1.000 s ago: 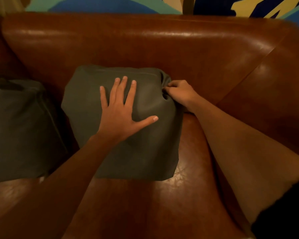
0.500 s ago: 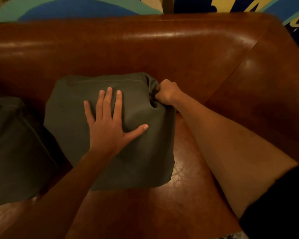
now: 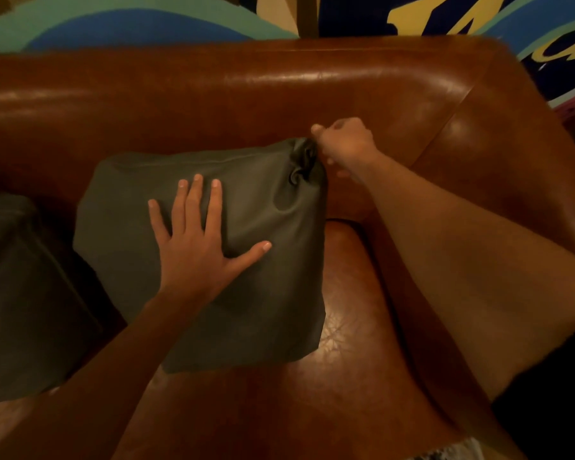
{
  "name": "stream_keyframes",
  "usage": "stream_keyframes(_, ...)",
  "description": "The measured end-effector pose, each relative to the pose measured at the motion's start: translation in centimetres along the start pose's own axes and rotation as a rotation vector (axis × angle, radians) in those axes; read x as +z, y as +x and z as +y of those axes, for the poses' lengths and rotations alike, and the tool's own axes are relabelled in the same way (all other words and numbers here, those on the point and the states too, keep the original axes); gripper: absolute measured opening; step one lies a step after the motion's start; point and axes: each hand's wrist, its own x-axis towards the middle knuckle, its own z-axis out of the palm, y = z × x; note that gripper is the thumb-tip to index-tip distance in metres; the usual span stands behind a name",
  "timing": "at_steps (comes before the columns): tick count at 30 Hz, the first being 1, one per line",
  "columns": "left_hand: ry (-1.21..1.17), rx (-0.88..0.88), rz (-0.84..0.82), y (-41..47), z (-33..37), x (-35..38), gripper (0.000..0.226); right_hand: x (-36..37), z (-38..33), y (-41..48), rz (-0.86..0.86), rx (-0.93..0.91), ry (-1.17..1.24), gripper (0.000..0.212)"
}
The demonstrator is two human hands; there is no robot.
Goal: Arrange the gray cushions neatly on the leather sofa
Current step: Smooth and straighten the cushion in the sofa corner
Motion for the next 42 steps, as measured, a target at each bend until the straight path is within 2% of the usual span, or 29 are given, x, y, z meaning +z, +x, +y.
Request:
stream_keyframes(2,0.002,-0.004,-0.006,0.0,0.1,-0.1,0.102,1.3,0.0,-0.6,0.018,-0.007,-0.095,0.061)
stream_keyframes(3,0.006,-0.006,-0.004,0.0,0.2,-0.2,0.101,2.0,0.1,-0.8,0.039,-0.021,-0.154,0.061)
stream_keyframes(5,0.011,-0.007,-0.002,0.0,0.4,-0.2,0.100,3.0,0.1,-1.1,0.102,-0.033,-0.198,0.056)
stream_keyframes(8,0.006,-0.015,-0.011,0.1,0.4,-0.1,0.101,3.5,0.4,-1.2,0.155,-0.019,-0.117,0.038)
stream_keyframes(10,0.005,-0.013,-0.011,0.0,0.5,0.0,0.100,3.7,0.8,-1.3,0.158,-0.006,-0.059,0.037)
stream_keyframes(13,0.018,-0.011,-0.011,0.0,0.5,0.1,0.100,3.7,0.9,-1.3,0.106,0.038,-0.071,0.046)
stream_keyframes(17,0.011,-0.011,-0.003,0.1,0.5,0.2,0.100,4.3,0.9,-1.6,0.086,0.057,-0.266,0.067)
stream_keyframes(21,0.018,-0.007,0.010,0.0,0.4,0.3,0.099,4.9,0.9,-1.7,0.142,0.019,-0.274,0.045)
stream_keyframes(24,0.014,-0.006,0.013,0.0,0.3,0.2,0.100,3.4,0.5,-1.7,0.162,0.000,-0.219,0.036)
stream_keyframes(30,0.001,-0.012,0.007,0.0,0.3,0.2,0.100,0.1,0.3,-1.8,0.251,-0.114,0.013,0.019)
stream_keyframes(32,-0.001,-0.017,0.002,0.0,0.5,0.2,0.101,0.5,0.1,-2.2,0.303,-0.161,-0.032,0.022)
stream_keyframes(35,-0.004,-0.021,-0.004,0.1,0.6,0.0,0.101,2.1,-0.1,-2.7,0.271,-0.076,-0.072,0.040)
stream_keyframes(37,-0.002,-0.016,-0.002,0.0,0.6,-0.1,0.101,2.3,-0.1,-2.8,0.262,-0.064,-0.105,0.038)
stream_keyframes(42,-0.008,0.002,0.027,-0.4,0.2,0.0,0.100,0.7,0.1,-2.2,0.345,-0.194,-0.225,0.030)
